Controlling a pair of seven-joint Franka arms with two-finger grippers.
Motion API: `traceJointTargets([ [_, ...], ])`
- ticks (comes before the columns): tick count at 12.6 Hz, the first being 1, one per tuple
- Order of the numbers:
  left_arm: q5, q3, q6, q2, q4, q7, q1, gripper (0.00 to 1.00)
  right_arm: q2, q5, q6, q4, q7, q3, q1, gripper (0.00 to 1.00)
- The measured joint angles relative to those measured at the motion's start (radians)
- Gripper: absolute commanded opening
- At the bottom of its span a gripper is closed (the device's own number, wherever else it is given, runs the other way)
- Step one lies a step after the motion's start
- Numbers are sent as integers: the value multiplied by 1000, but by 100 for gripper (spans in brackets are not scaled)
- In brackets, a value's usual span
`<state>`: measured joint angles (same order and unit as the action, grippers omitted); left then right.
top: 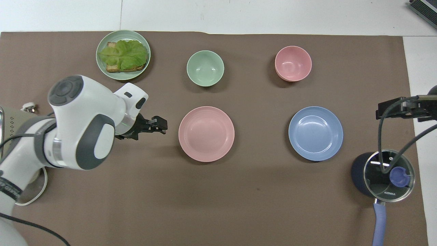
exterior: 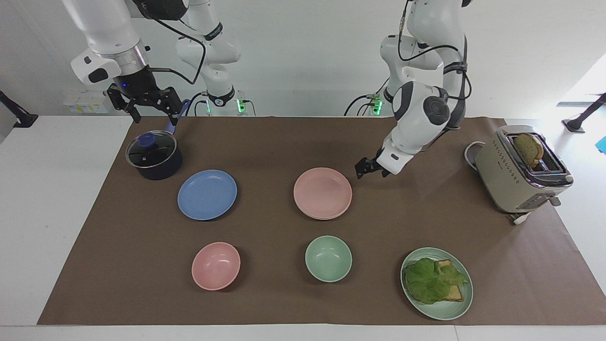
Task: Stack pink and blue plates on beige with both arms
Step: 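Return the left gripper to rest while the right gripper reaches the blue plate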
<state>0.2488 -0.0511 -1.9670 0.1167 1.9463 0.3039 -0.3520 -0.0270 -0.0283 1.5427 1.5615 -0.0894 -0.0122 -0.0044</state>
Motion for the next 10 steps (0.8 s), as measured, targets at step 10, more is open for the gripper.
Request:
traceJointTargets([
  [10,-228,-9,372,-94,-362,-324,252,100,2,0,300,264,0,0,-2,100],
])
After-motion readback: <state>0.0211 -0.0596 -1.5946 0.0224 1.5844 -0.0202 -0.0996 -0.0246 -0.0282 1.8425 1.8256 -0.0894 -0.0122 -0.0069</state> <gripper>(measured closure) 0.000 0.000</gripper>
